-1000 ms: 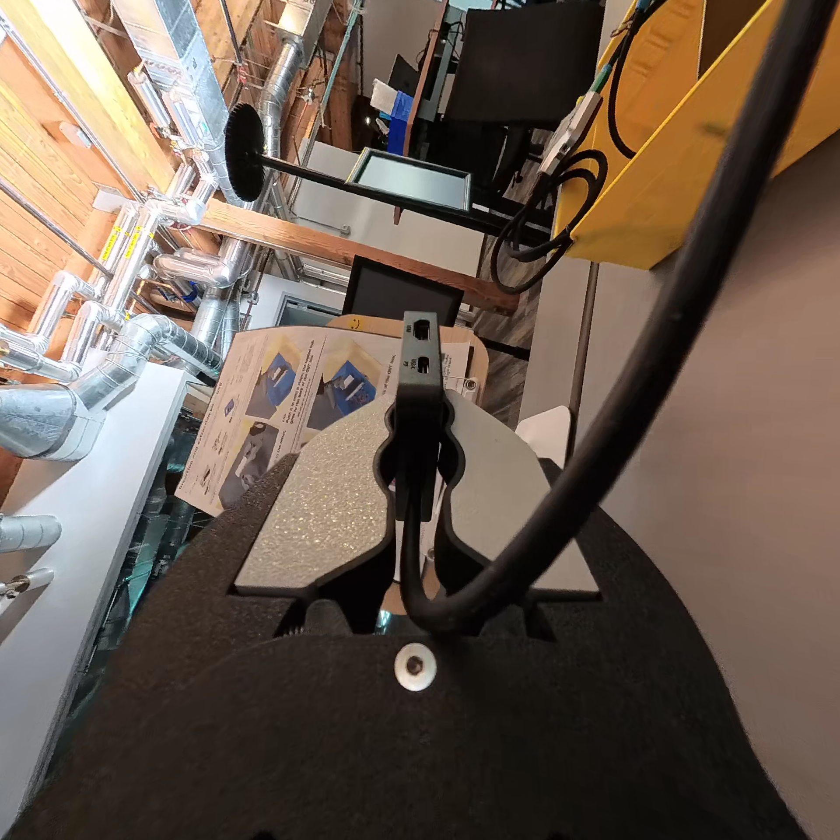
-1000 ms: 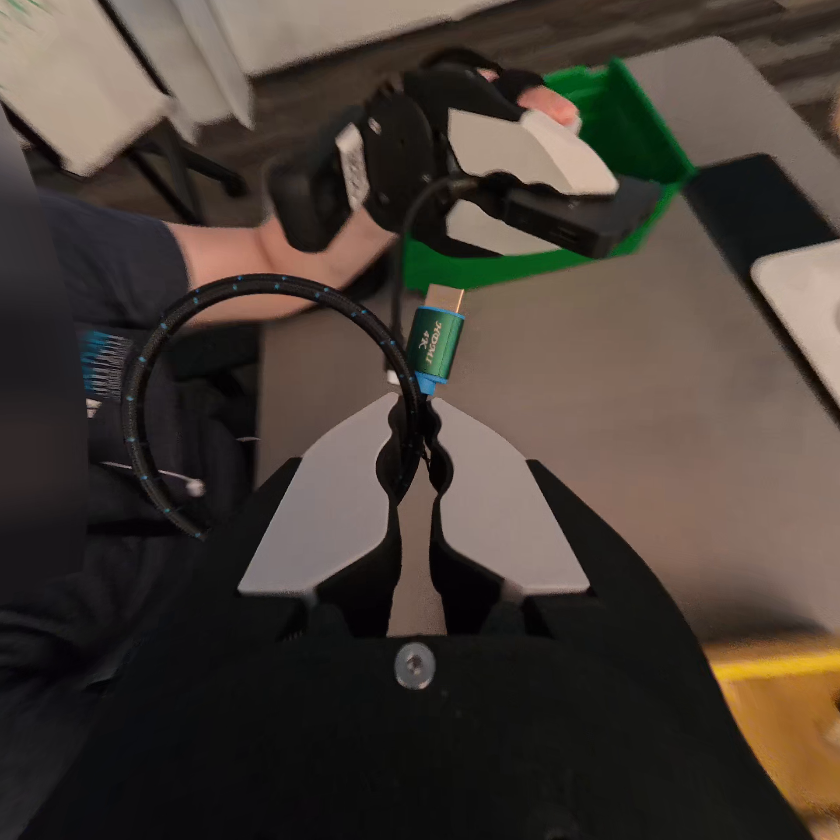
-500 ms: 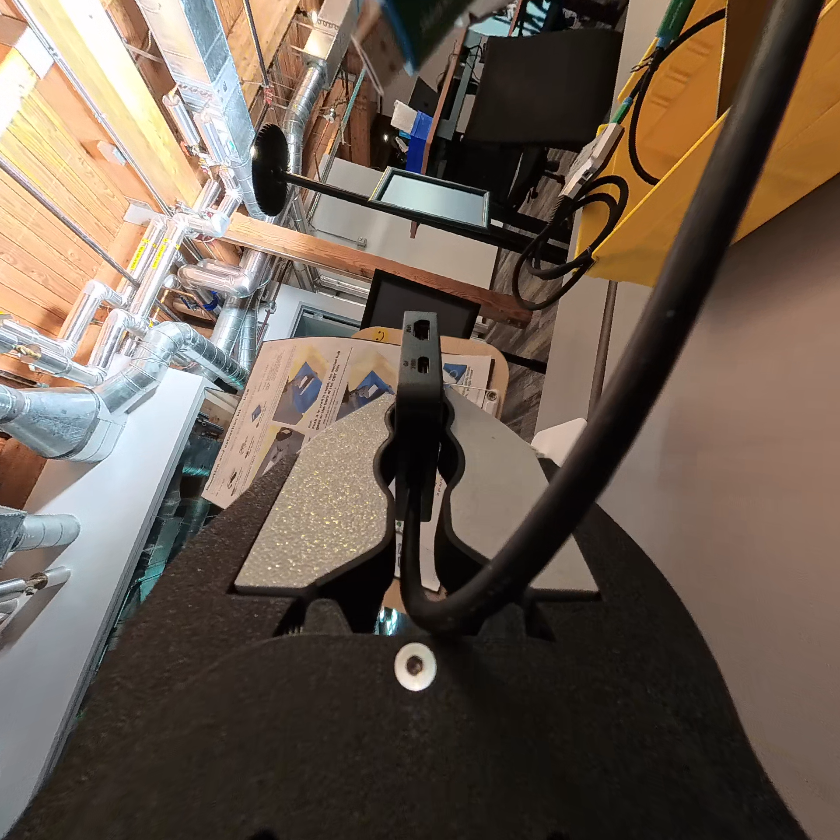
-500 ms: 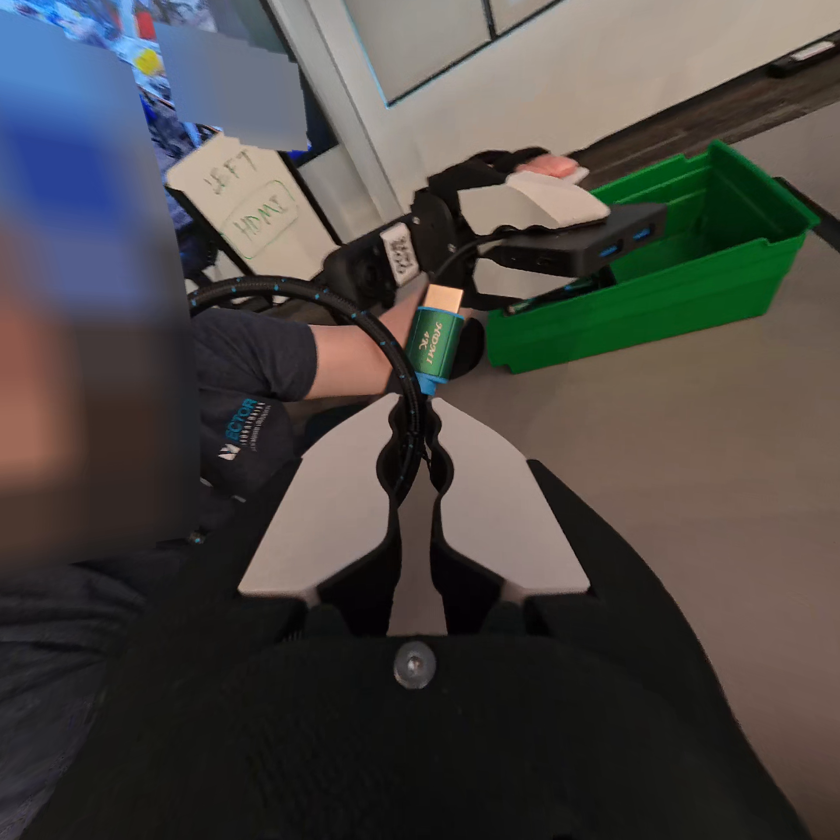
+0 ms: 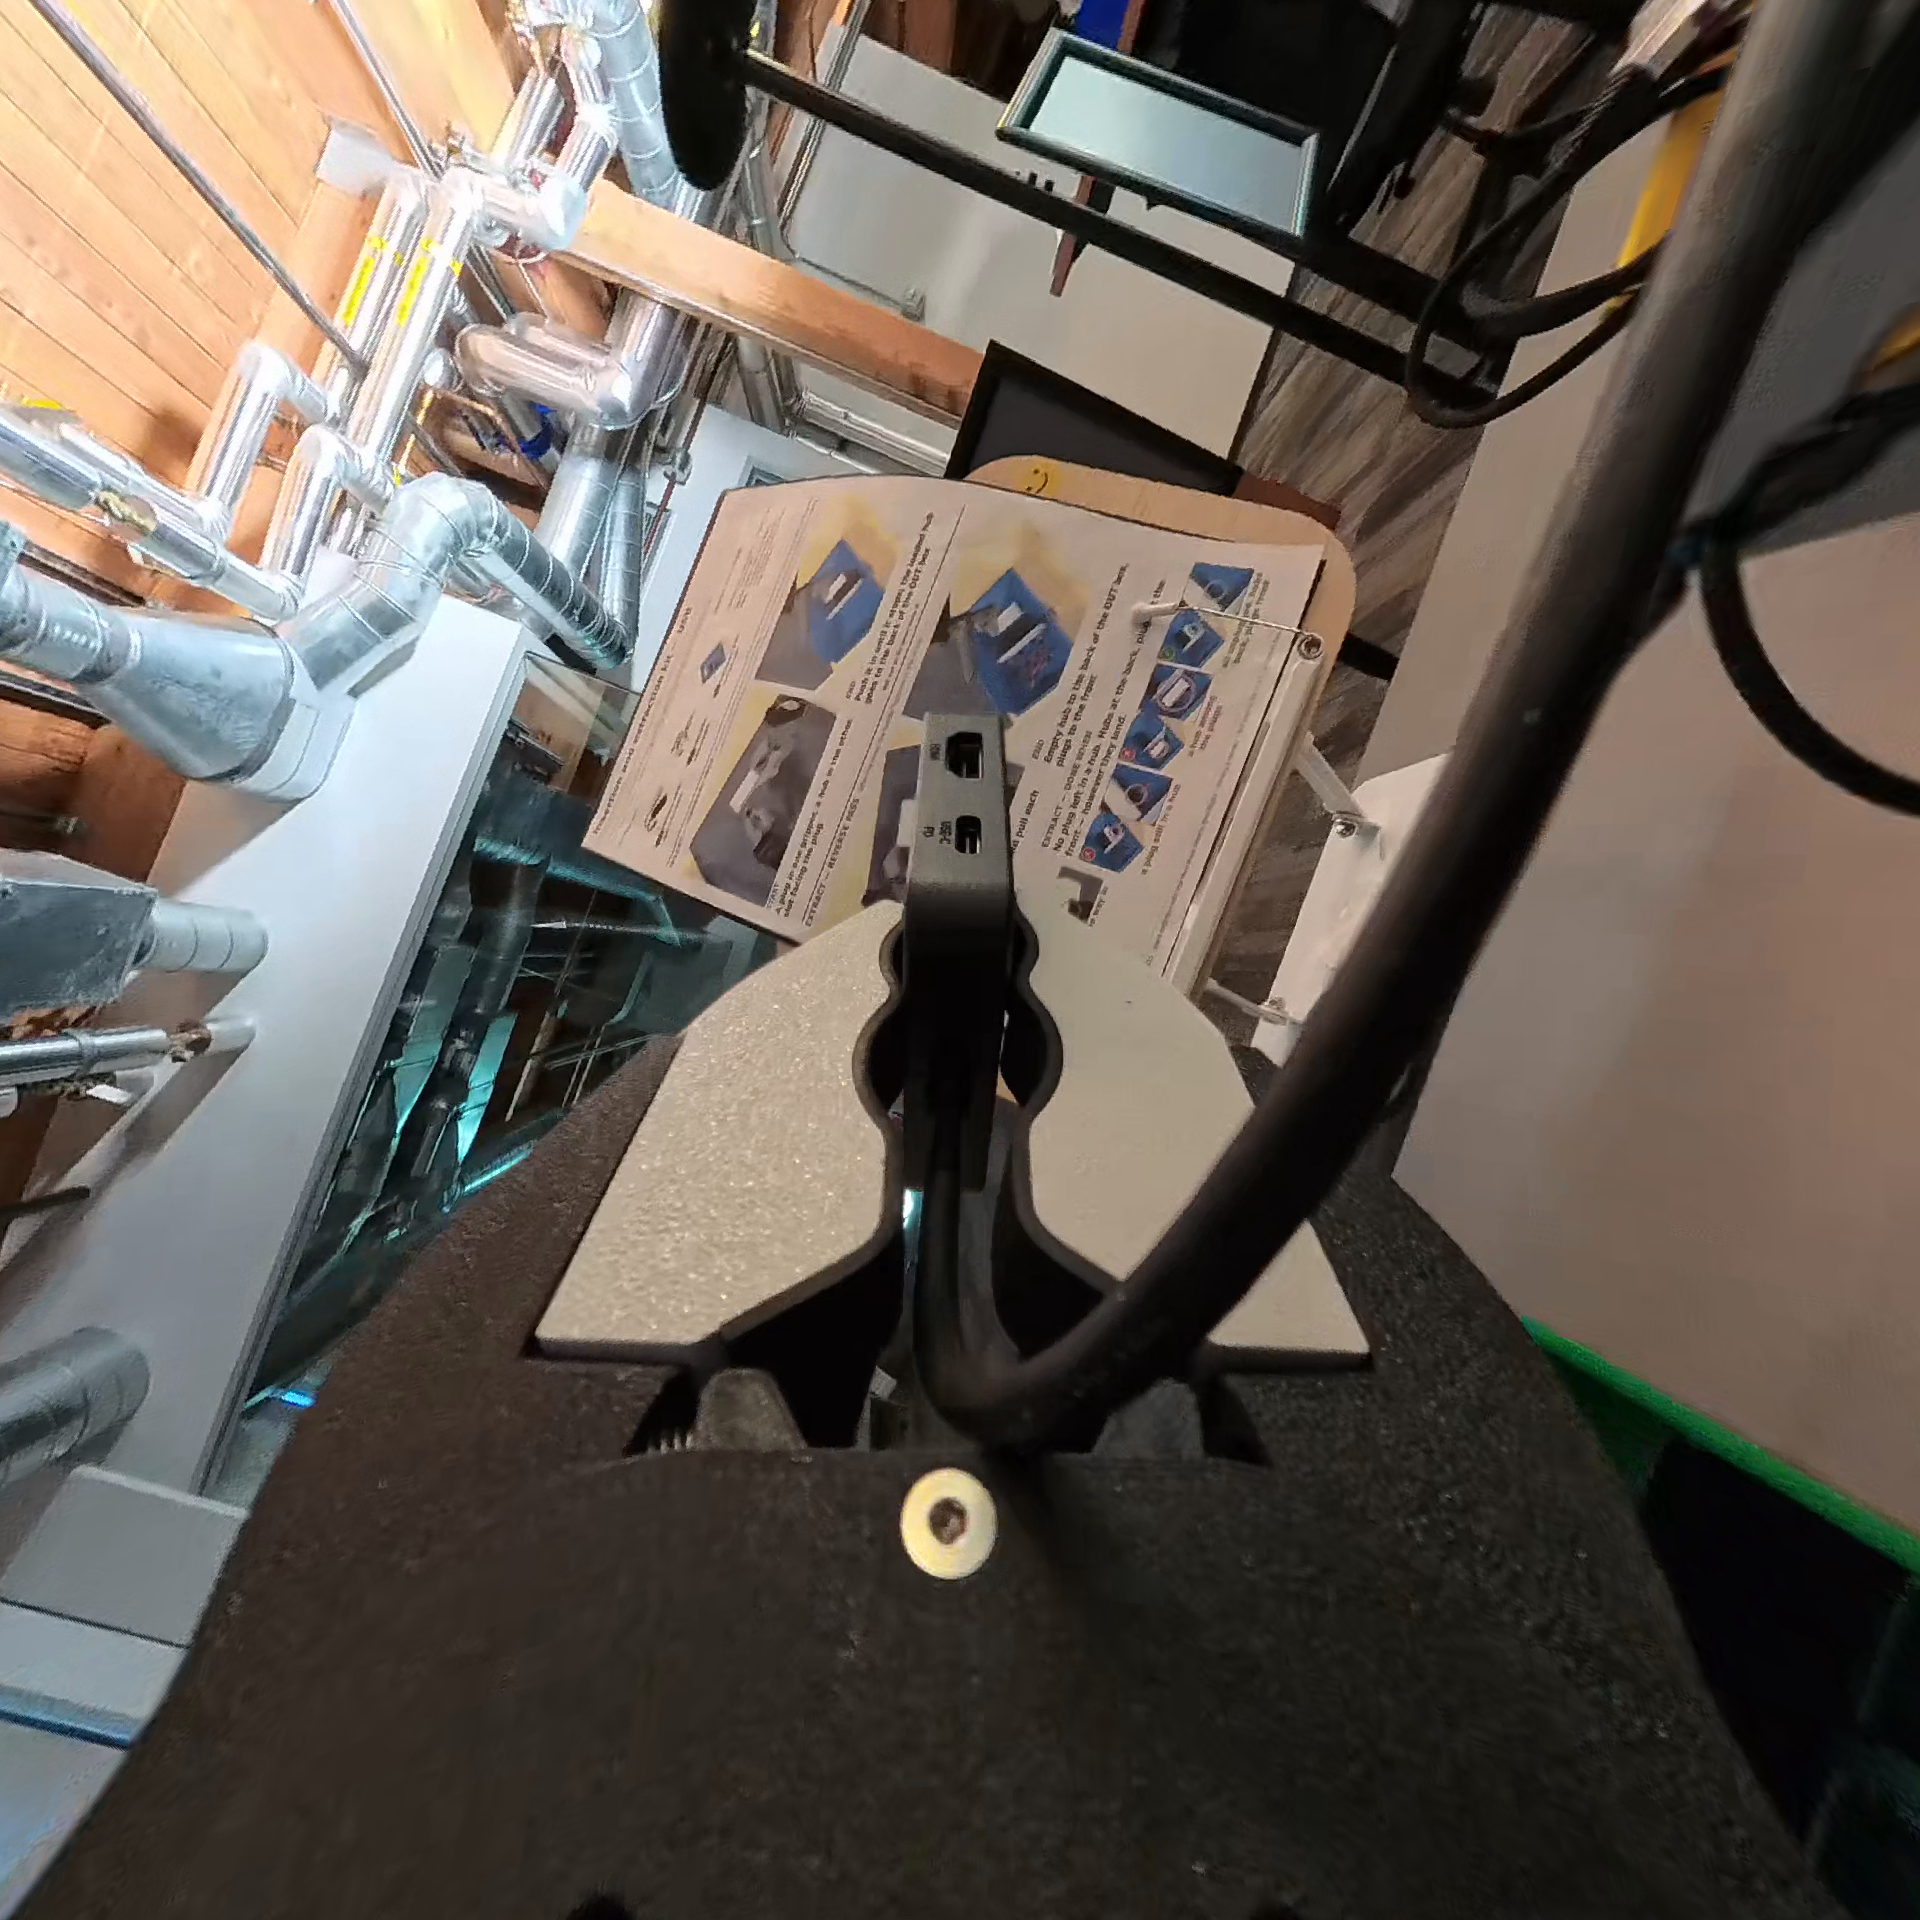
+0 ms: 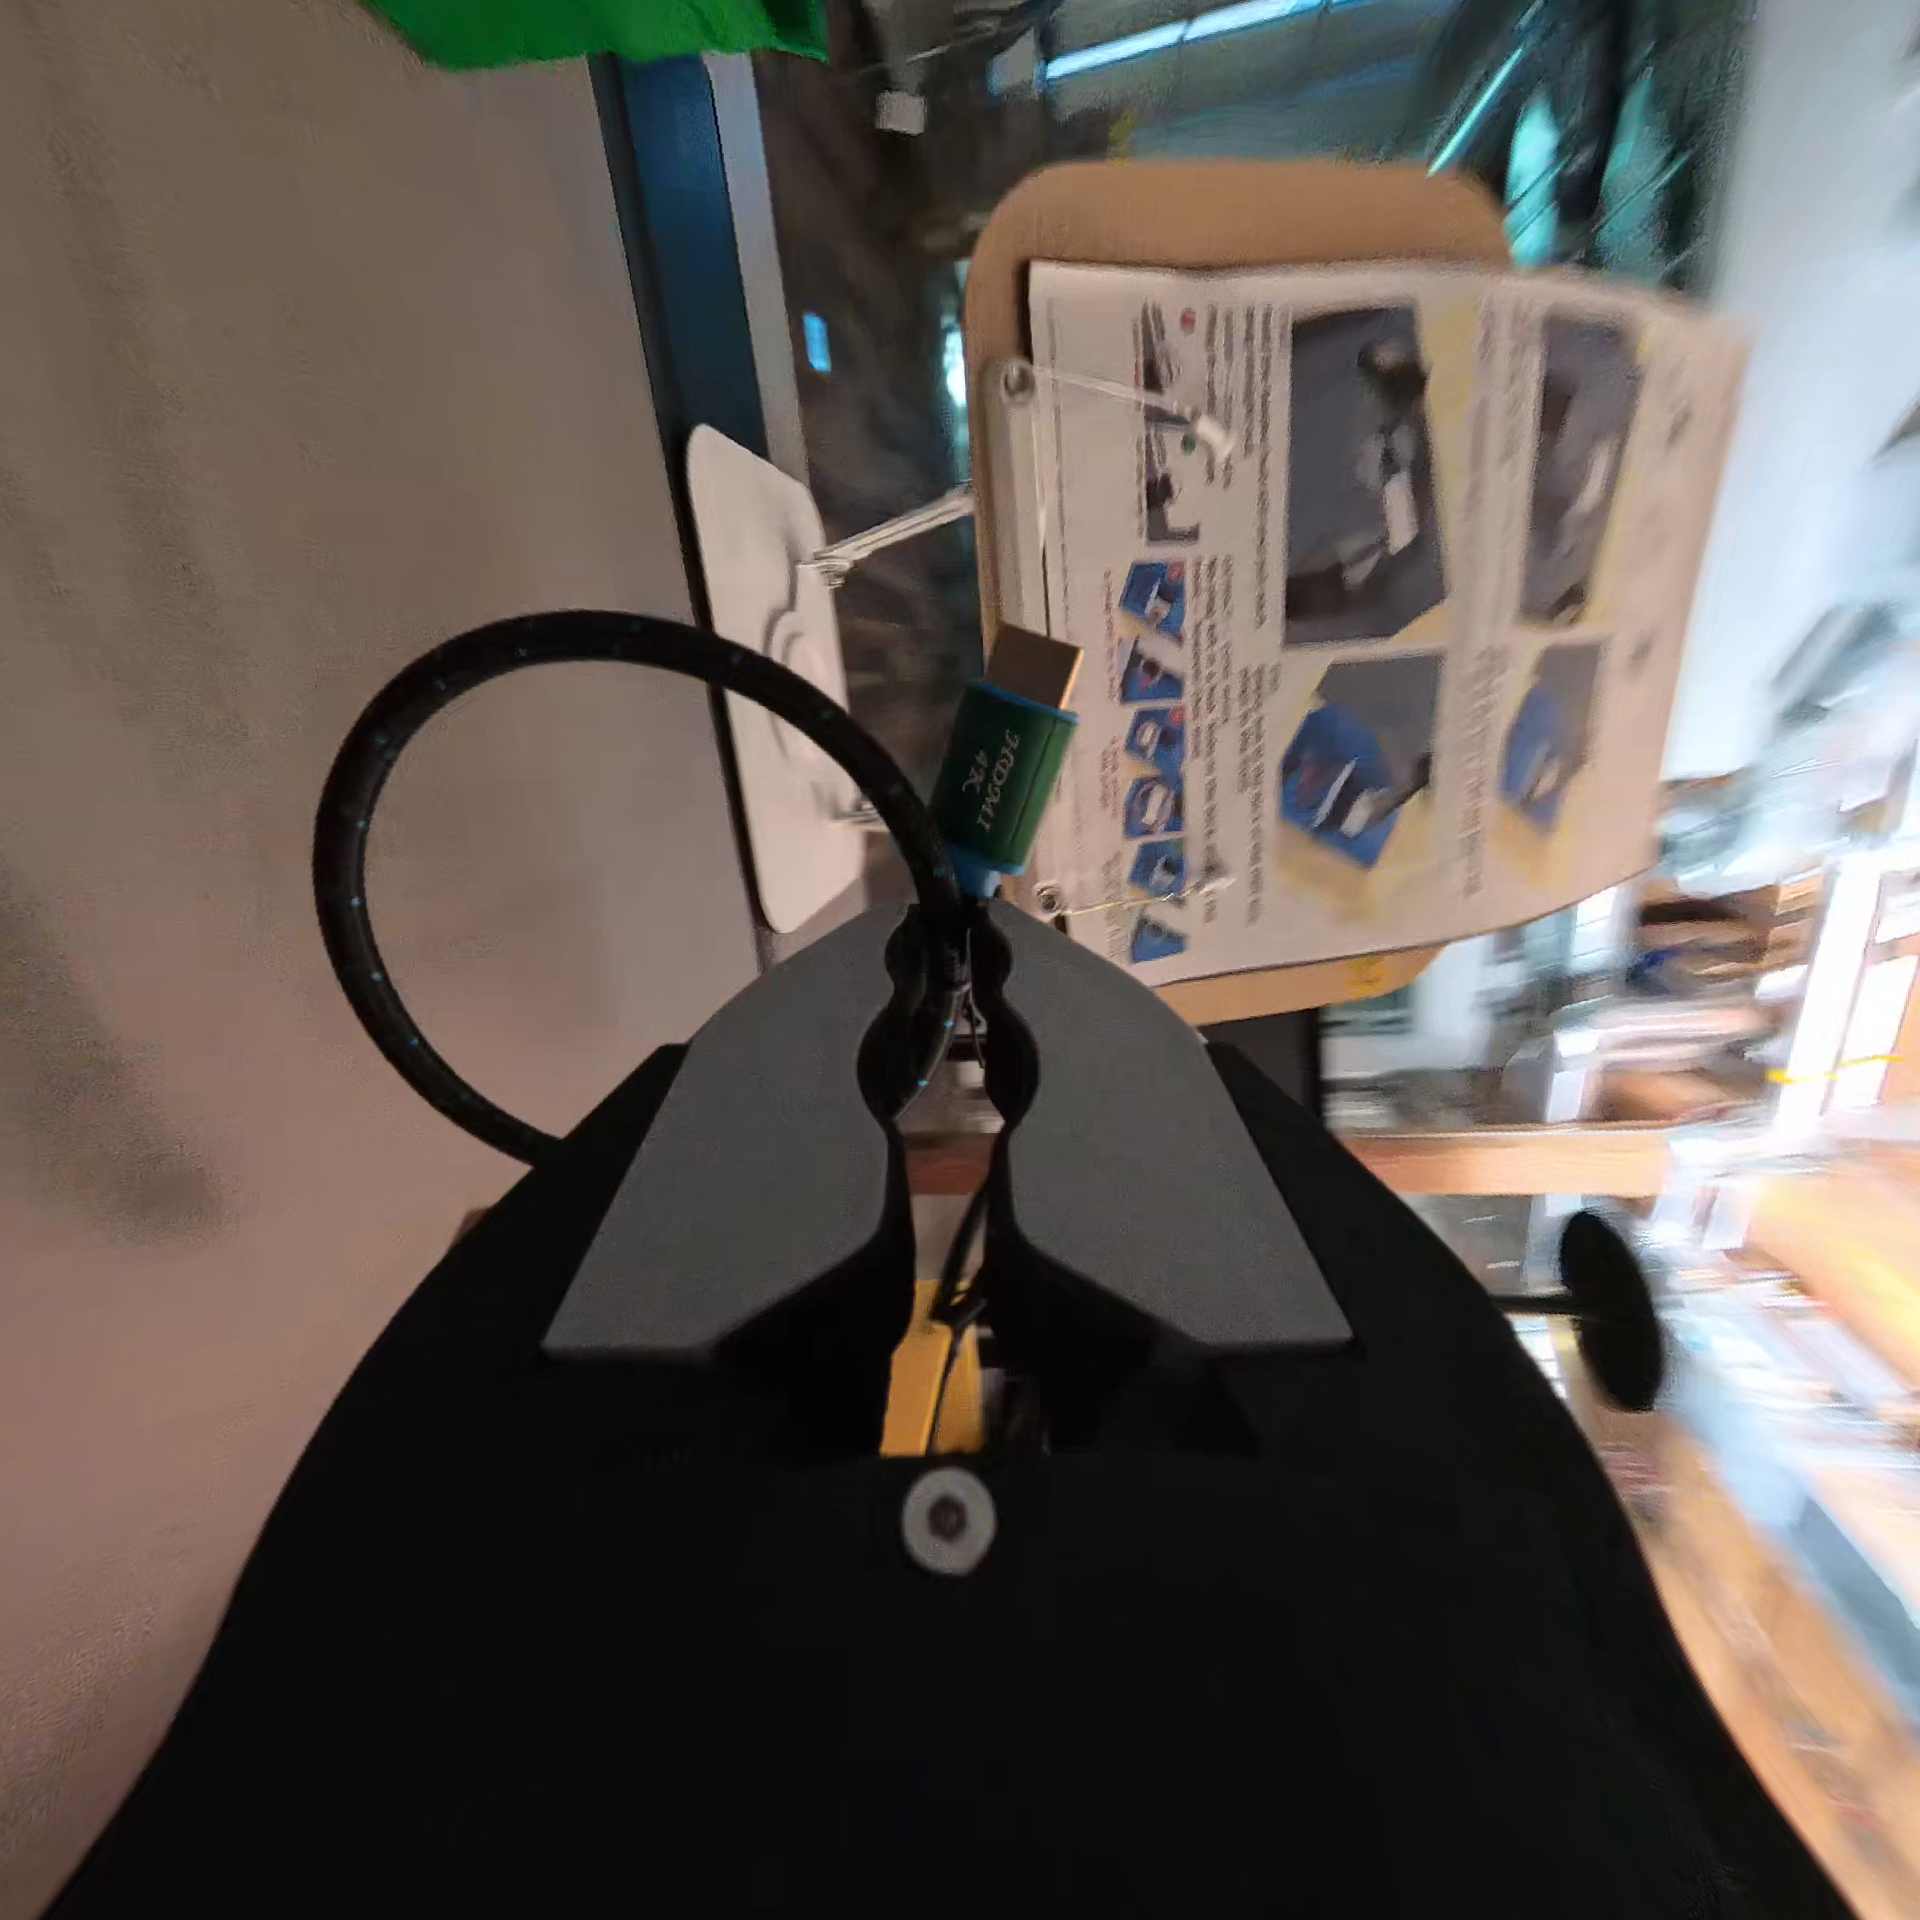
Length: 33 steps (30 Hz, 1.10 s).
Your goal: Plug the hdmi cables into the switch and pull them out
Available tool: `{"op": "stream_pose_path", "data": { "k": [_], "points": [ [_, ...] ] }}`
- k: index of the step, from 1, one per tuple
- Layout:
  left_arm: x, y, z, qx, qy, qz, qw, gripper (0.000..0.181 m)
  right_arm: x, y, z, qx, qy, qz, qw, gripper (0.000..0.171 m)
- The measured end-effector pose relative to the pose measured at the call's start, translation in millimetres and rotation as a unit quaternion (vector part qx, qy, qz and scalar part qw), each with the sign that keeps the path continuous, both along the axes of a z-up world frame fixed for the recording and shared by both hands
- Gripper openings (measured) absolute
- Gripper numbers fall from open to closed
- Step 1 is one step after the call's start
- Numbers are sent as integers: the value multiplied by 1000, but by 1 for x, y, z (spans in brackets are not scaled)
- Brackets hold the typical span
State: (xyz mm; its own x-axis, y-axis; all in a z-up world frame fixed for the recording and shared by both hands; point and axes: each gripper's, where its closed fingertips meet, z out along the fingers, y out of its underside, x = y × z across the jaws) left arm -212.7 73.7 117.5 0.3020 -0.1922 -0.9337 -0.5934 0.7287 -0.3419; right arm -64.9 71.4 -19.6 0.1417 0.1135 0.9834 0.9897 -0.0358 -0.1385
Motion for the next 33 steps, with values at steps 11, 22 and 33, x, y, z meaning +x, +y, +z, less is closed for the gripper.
{"op": "stream_pose_path", "data": {
  "k": [11,22,33],
  "points": [
    [8,4,-3,-6,14,22,1000,14,-12,-36,-34,36,-48,3,998,11],
    [12,-1,0,-25,3,10,1000,14,-40,-95,-94,-170,75,59,981,16],
    [16,3,-7,-46,8,4,999,14,-51,-104,-129,-522,269,111,802,26]
  ]
}}
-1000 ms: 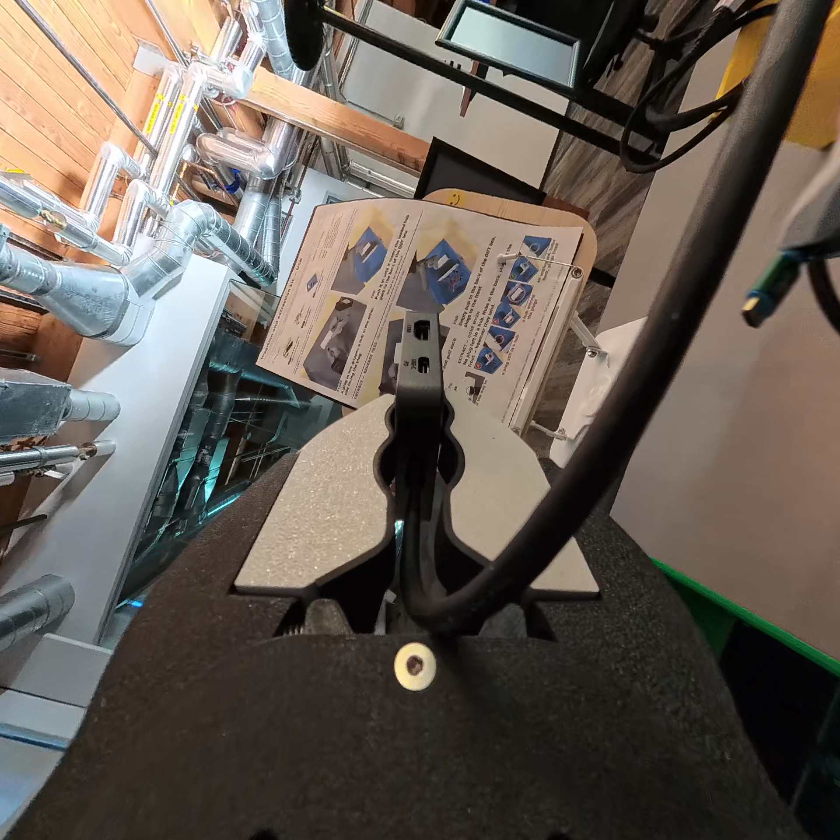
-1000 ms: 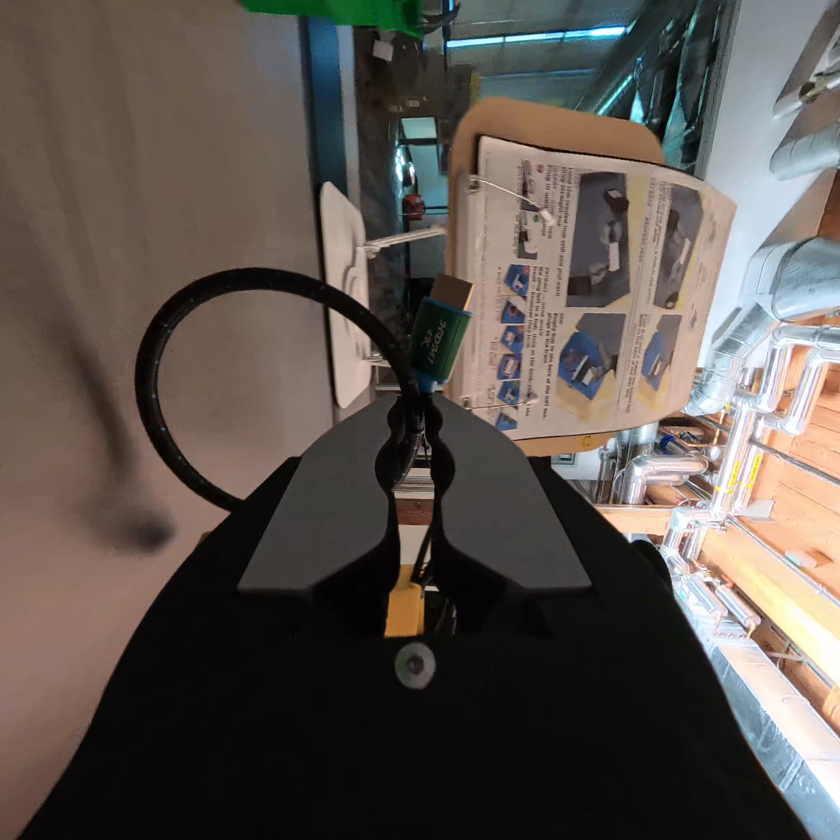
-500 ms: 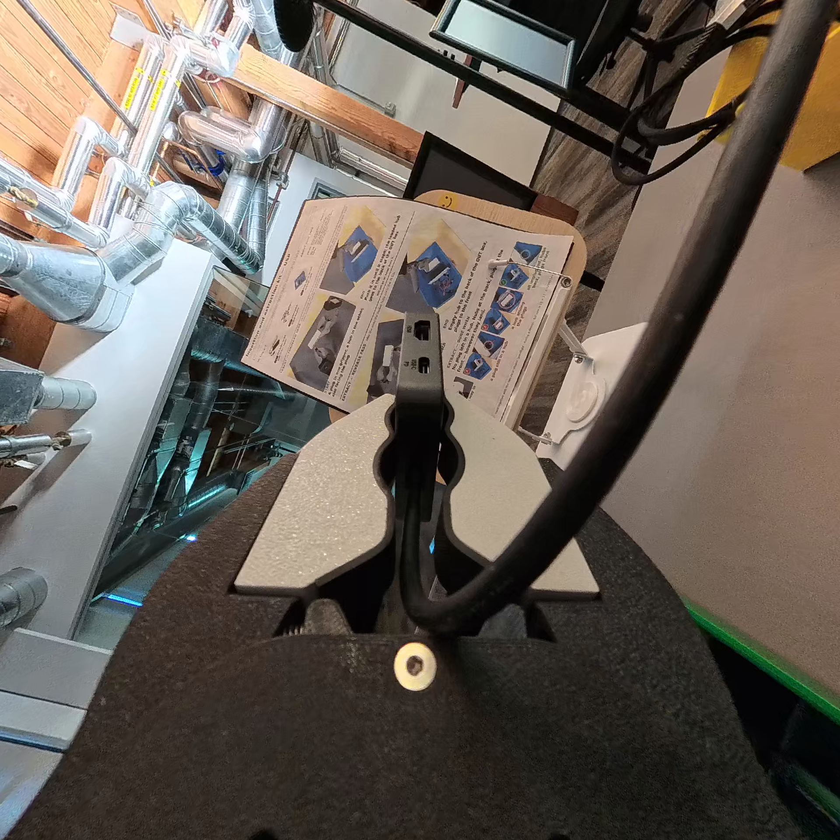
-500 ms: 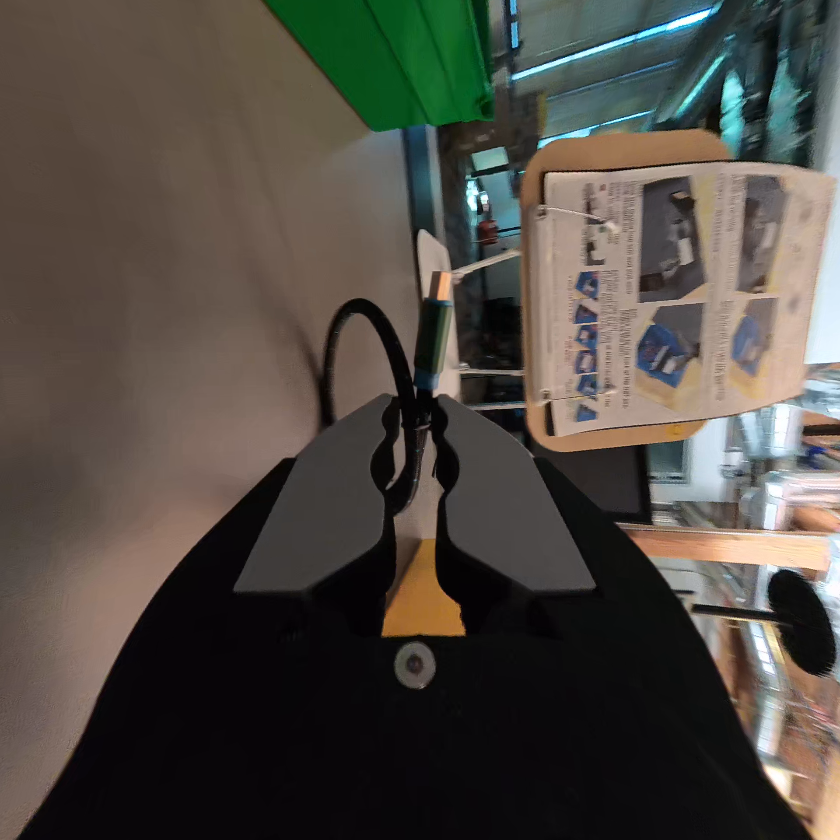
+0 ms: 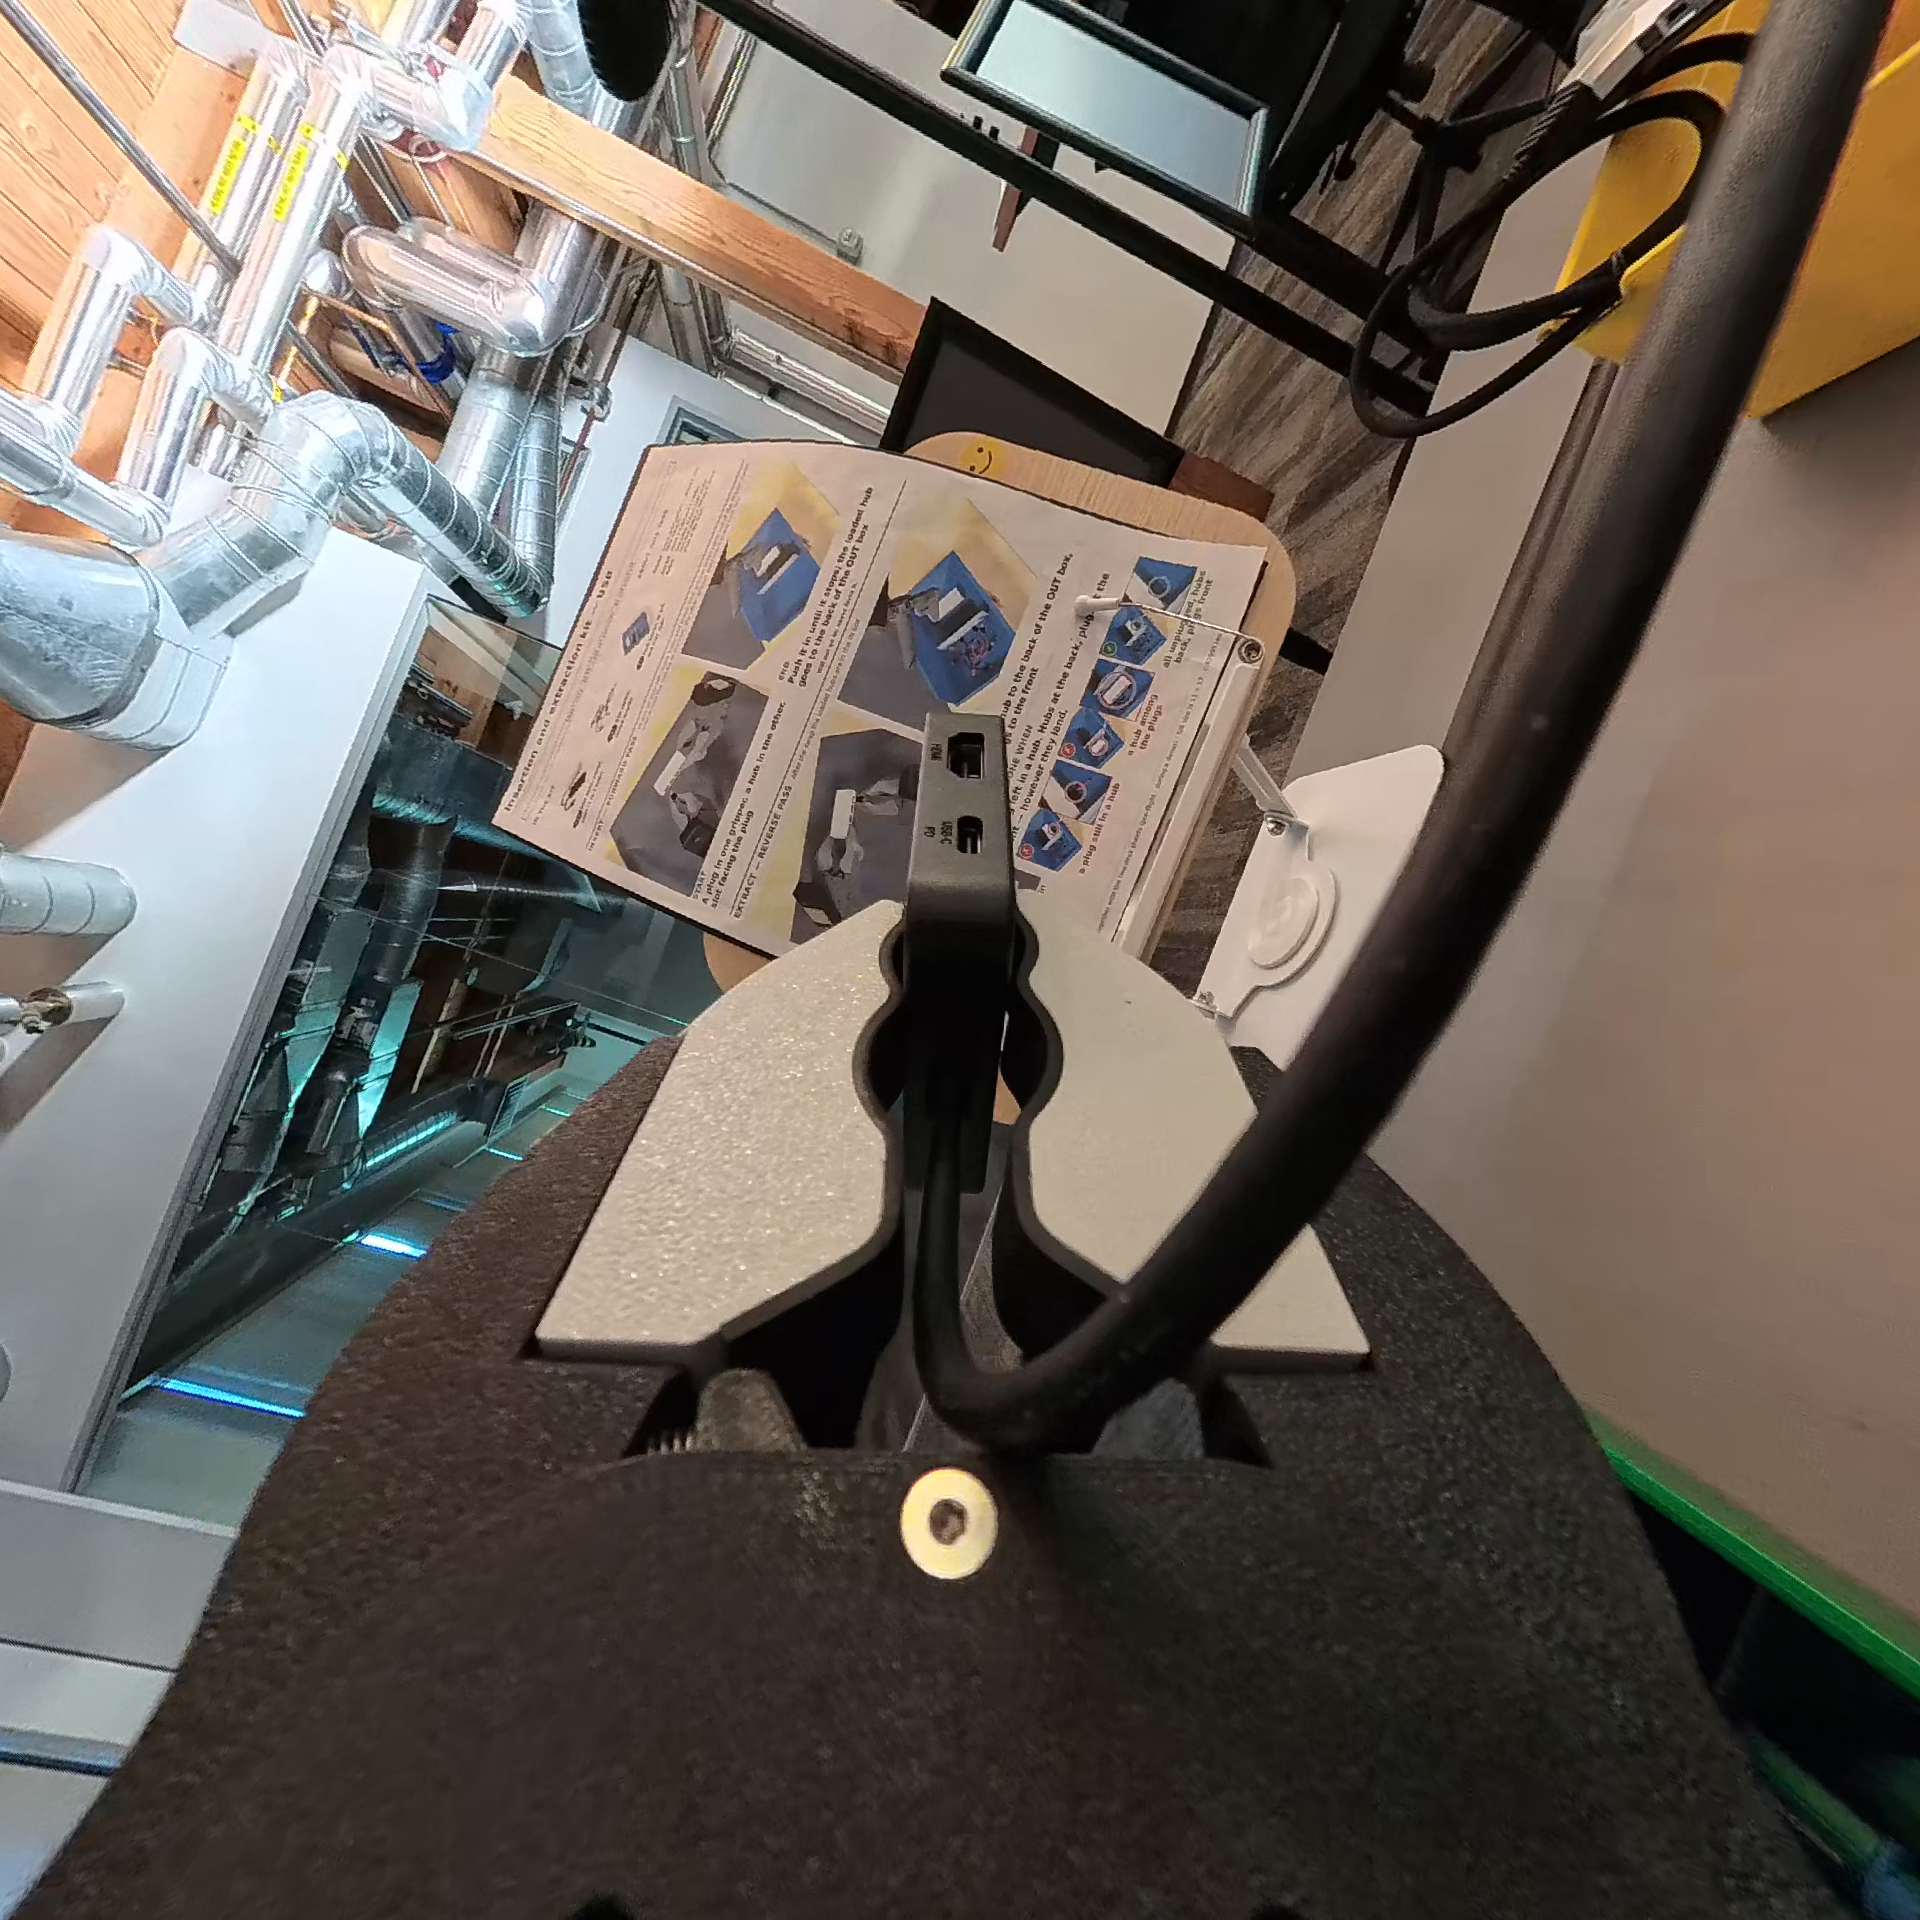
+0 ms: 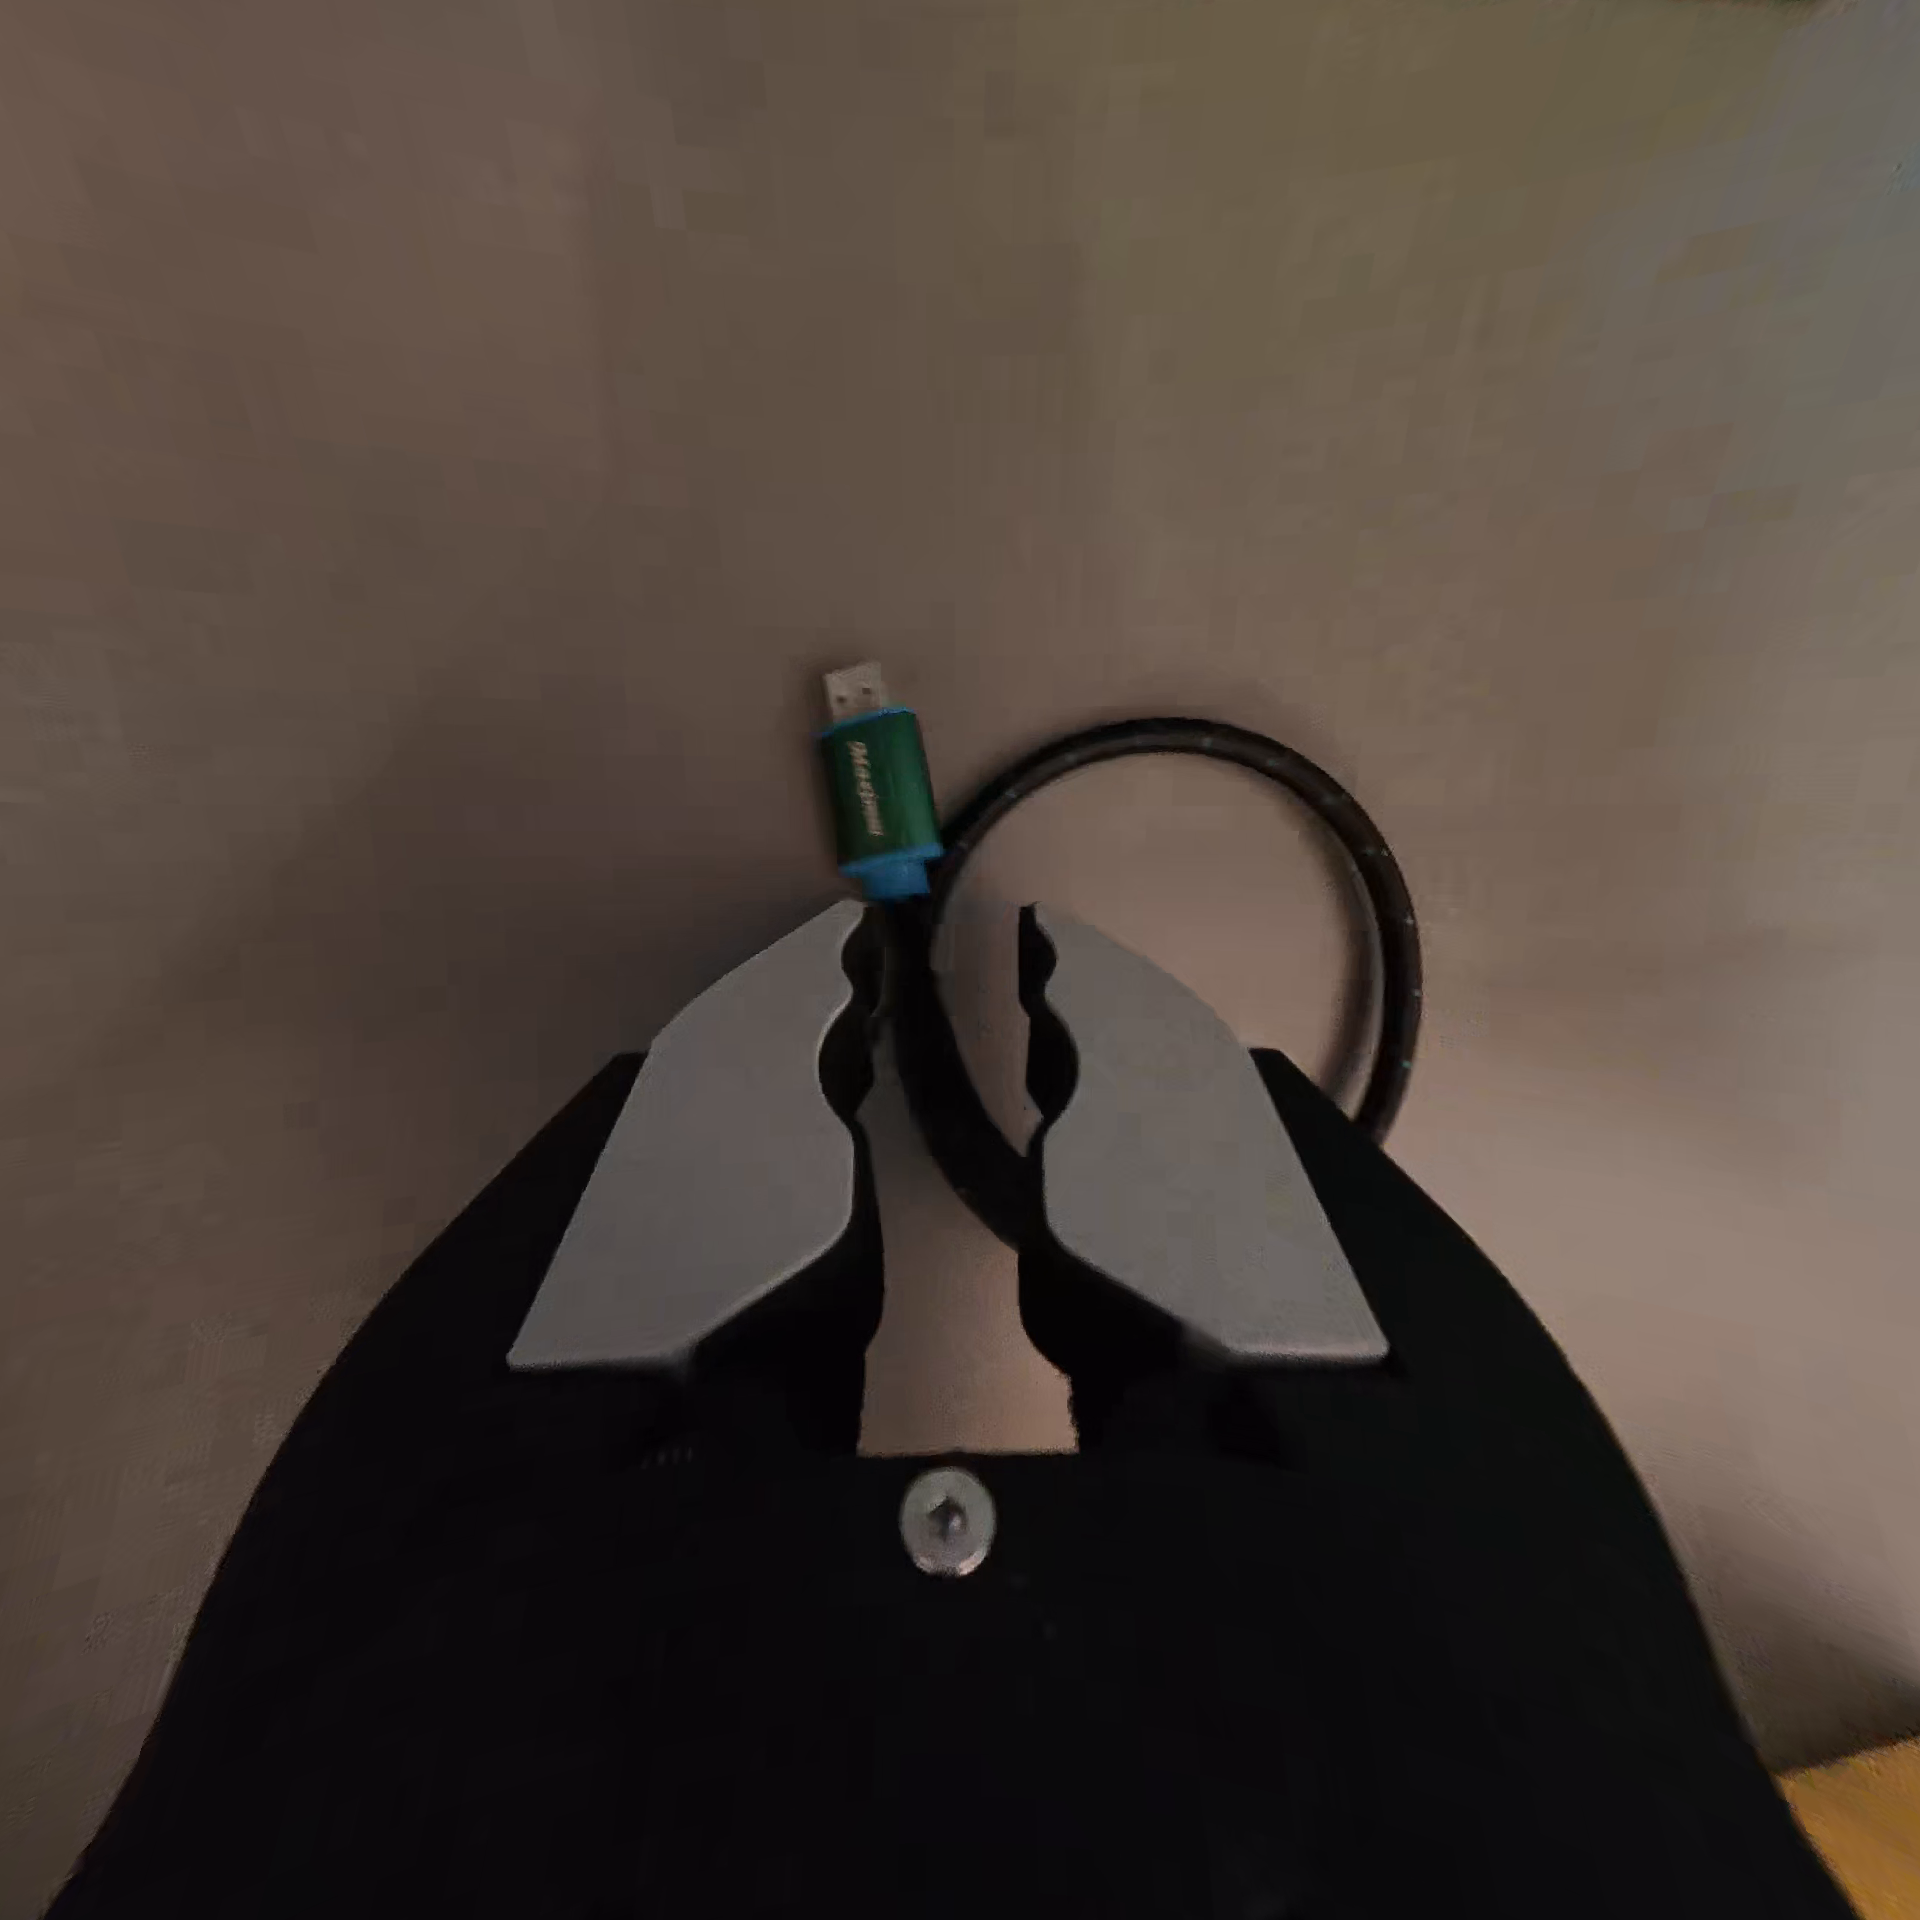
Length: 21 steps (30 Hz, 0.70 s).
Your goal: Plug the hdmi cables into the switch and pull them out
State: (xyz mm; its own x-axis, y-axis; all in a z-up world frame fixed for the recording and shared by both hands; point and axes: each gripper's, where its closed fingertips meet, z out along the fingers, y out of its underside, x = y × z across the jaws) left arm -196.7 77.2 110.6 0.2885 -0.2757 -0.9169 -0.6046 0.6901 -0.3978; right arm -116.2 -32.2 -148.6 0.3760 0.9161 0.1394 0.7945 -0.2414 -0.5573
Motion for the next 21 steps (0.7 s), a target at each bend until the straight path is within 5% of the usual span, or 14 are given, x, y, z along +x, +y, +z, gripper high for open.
{"op": "stream_pose_path", "data": {
  "k": [6,14,21],
  "points": [
    [1,4,-4,-11,1,-1,1000,14,0,-8,-10,-20,-22,52,998,22],
    [5,5,-8,-12,4,-4,1000,14,-2,3,-6,5,1,-1,1000,8],
    [8,-1,-9,2,6,-27,1000,14,12,21,86,68,94,-60,991,7]
  ]
}}
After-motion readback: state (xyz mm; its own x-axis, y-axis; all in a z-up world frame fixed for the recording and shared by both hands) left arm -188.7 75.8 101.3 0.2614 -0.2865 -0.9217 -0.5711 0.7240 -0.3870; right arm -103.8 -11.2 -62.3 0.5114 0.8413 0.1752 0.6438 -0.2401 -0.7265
